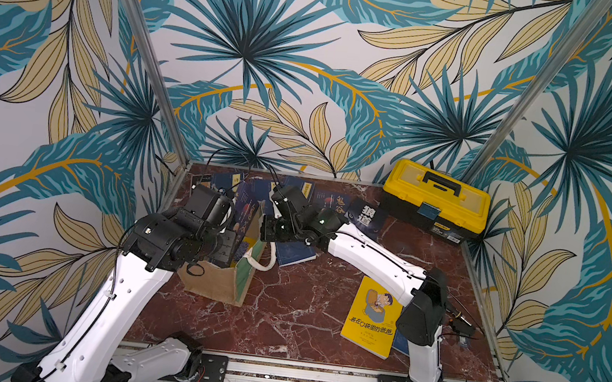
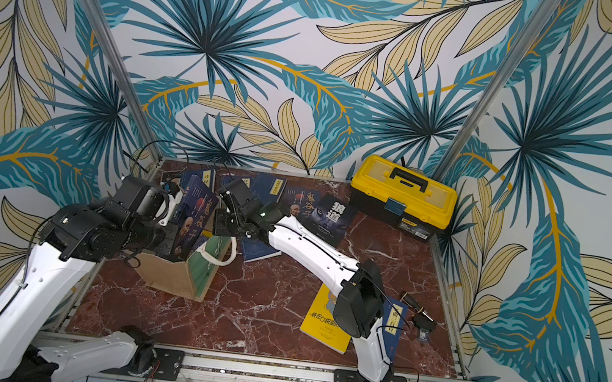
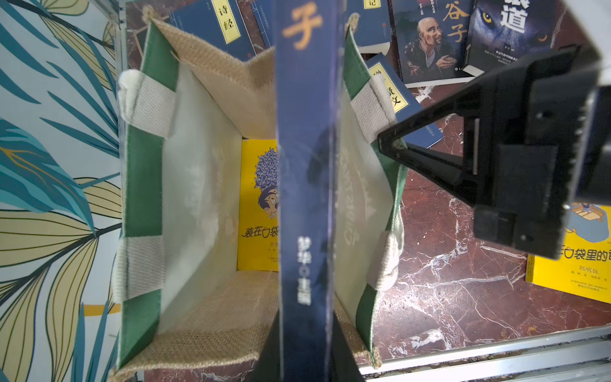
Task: Put the books into the canvas bag
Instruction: Place the book in the canvas bag.
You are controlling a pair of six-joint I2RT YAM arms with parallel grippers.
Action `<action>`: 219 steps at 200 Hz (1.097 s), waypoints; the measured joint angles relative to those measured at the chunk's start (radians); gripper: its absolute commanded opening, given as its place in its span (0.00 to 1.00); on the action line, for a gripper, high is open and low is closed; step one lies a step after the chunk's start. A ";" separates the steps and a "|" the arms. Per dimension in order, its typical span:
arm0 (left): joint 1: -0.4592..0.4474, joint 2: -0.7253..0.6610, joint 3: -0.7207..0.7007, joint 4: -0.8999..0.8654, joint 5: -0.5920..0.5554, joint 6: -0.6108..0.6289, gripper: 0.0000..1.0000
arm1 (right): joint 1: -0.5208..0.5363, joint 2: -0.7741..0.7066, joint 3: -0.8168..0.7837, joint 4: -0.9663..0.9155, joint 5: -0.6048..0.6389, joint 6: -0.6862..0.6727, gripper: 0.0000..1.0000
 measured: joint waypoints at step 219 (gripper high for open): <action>0.394 0.236 -0.294 0.193 0.564 0.114 0.00 | 0.002 0.002 -0.007 0.032 -0.006 0.000 0.00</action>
